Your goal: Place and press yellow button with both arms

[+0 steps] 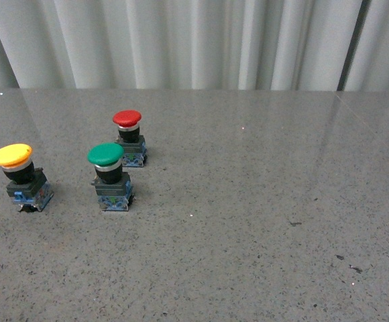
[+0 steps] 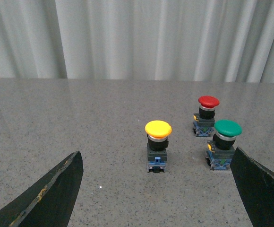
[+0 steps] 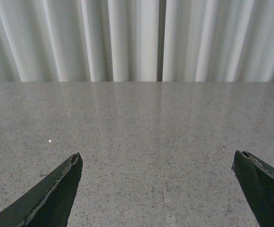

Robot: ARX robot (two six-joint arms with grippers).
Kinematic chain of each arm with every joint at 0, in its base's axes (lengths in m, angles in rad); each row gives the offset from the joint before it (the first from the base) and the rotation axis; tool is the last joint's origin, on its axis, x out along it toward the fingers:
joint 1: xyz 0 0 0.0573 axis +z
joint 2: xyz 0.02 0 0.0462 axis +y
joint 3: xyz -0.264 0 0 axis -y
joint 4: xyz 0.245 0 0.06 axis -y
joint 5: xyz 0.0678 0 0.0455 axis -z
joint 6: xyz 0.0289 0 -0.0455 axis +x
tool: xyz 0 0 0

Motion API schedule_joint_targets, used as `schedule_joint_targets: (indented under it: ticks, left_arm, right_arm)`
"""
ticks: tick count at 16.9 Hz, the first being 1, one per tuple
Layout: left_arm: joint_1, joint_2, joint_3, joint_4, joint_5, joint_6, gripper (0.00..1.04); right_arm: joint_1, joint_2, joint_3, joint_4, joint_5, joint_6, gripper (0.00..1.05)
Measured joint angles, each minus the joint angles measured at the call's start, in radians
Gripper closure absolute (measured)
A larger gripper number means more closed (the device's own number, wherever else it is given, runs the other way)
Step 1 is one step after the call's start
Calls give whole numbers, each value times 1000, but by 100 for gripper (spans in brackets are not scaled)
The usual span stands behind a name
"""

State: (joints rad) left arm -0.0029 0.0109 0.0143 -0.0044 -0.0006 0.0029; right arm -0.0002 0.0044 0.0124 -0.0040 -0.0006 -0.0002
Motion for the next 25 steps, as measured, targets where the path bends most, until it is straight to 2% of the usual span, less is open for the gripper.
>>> schedule_joint_targets:
  ticks: [14,15,16,18,20,22,25]
  left_arm:
    - [0,0,0,0,0,0,7]
    - [-26,21,25,-96,-83,-21,7]
    - [-93,163,96,-216,-257,-60,7]
    - [-26,273,119,-128,-304,-62,7]
    - [49,383,159,10,-240,-34,7]
    - [84,463,197,84,-187,-15,7]
    - [136,829,380,263,2,57,7]
  right_arm:
    - [0,0,0,0,0,0,7]
    - [0,0,0,0,0,0,7]
    - [0,0,0,0,2,0,7]
    - [0,0,0,0,1,0,7]
    - [0,0,0,0,0,0,7]
    - [0,0,0,0,0,0,7]
    - [0,0,0,0,0,0,7]
